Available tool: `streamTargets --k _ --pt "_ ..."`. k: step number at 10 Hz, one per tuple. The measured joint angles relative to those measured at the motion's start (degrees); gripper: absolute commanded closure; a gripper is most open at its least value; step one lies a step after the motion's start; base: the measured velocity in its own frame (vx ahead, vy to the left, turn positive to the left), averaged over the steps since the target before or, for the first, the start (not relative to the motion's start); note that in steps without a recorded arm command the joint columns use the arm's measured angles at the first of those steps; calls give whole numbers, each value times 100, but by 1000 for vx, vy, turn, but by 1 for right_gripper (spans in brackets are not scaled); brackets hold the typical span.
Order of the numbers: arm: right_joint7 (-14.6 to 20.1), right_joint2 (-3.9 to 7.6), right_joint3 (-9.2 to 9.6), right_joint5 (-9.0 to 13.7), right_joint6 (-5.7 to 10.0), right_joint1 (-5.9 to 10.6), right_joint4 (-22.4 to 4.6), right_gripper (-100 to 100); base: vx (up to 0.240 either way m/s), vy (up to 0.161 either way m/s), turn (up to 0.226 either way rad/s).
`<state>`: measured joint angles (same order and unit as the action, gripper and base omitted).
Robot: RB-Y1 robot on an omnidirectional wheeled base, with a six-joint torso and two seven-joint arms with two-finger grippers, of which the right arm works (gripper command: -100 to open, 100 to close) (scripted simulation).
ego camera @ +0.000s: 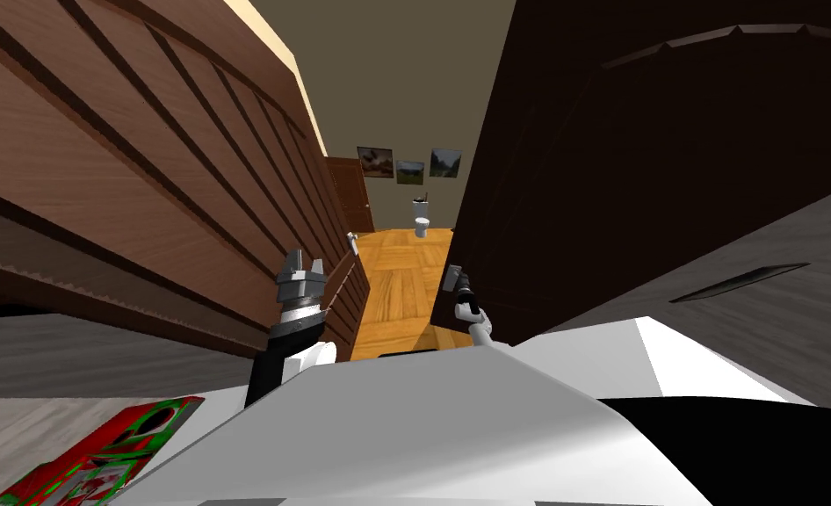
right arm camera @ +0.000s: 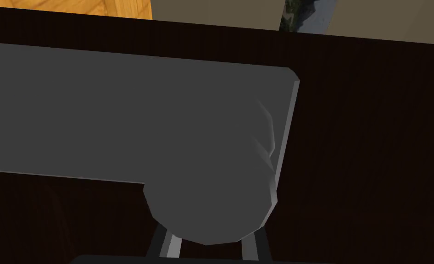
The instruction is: Push the door open
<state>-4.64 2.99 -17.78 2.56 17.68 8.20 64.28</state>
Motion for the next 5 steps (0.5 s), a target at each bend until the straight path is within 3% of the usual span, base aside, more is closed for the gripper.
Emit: streamTargets --k 1,5 --pt "-32 1 -117 13 35 30 -28 -100 -18 107 -34" --pt "-14 -3 -82 26 19 15 6 -100 -163 63 -4"
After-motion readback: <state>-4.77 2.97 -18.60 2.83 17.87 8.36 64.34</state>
